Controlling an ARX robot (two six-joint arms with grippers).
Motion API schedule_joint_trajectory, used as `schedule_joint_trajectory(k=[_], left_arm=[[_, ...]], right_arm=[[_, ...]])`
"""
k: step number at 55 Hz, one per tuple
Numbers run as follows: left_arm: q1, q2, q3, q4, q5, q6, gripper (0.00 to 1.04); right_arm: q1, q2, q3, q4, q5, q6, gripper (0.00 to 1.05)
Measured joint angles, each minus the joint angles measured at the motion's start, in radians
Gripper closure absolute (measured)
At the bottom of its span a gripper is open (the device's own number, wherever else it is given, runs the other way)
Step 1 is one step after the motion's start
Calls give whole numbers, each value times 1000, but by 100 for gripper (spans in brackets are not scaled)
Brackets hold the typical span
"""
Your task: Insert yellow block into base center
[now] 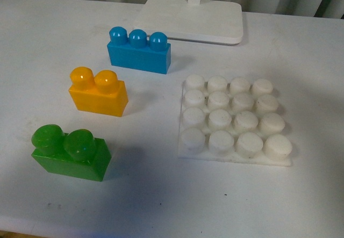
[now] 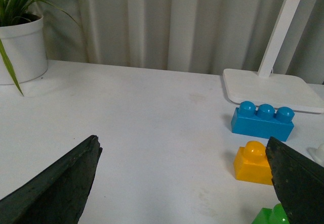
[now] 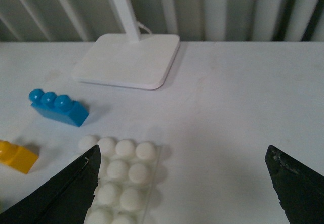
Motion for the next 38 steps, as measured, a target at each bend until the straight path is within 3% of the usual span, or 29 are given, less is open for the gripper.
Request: schedule_joint_trajectory(k=[6,14,20,38], left_arm=[[0,0,0,0,0,0,6],[0,0,0,0,0,0,6],[0,0,0,0,-1,0,6],[0,0,0,0,0,0,6]], right_arm=[[-113,-122,-64,11,-3,-11,9],[-132,-131,-87,72,16,-32,12],[-156,-168,-186,299,100,-101,32],[-160,-304,-291,284,100,-138,91]])
